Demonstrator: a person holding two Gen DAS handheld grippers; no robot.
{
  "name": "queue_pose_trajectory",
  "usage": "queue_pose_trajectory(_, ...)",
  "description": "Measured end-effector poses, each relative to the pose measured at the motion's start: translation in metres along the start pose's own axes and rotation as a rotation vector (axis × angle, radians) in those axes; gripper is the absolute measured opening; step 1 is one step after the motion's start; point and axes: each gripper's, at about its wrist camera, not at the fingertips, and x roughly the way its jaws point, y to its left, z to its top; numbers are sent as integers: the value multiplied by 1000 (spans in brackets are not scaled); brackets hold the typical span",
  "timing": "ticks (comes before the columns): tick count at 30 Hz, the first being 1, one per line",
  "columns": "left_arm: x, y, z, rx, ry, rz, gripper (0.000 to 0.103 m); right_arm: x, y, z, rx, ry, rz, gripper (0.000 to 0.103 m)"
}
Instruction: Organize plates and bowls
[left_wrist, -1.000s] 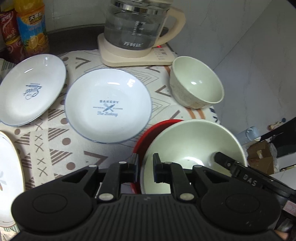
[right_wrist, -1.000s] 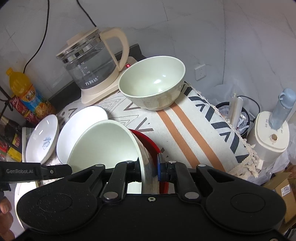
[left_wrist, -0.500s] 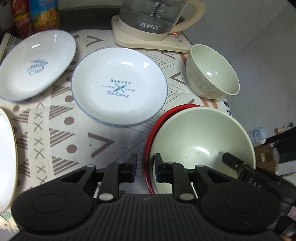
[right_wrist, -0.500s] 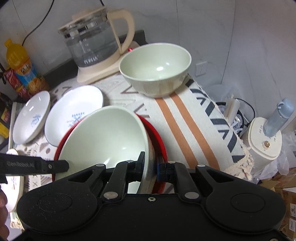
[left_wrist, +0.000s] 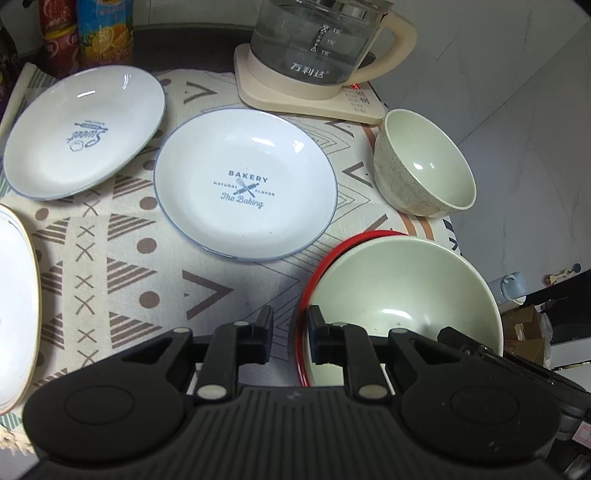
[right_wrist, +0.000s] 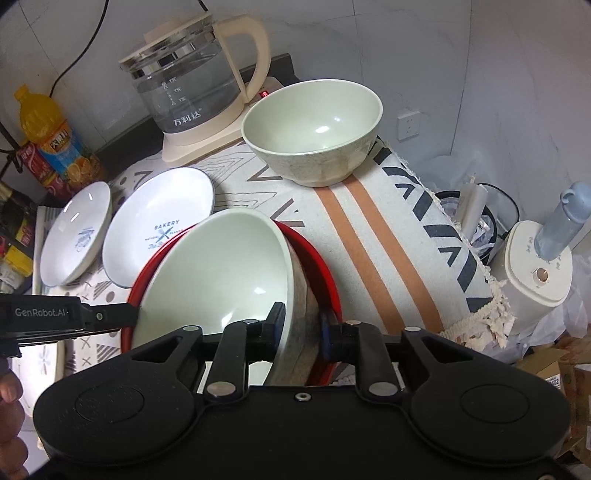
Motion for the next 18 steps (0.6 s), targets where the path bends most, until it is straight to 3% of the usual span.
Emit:
queue_pose_trajectory(10, 0, -12, -8, 30, 5, 34, 17, -12, -9, 3, 55, -21, 50, 26)
queue_pose_trajectory(18, 3, -17, -14, 32, 6, 46, 18, -20, -15, 10, 28, -42, 20, 24)
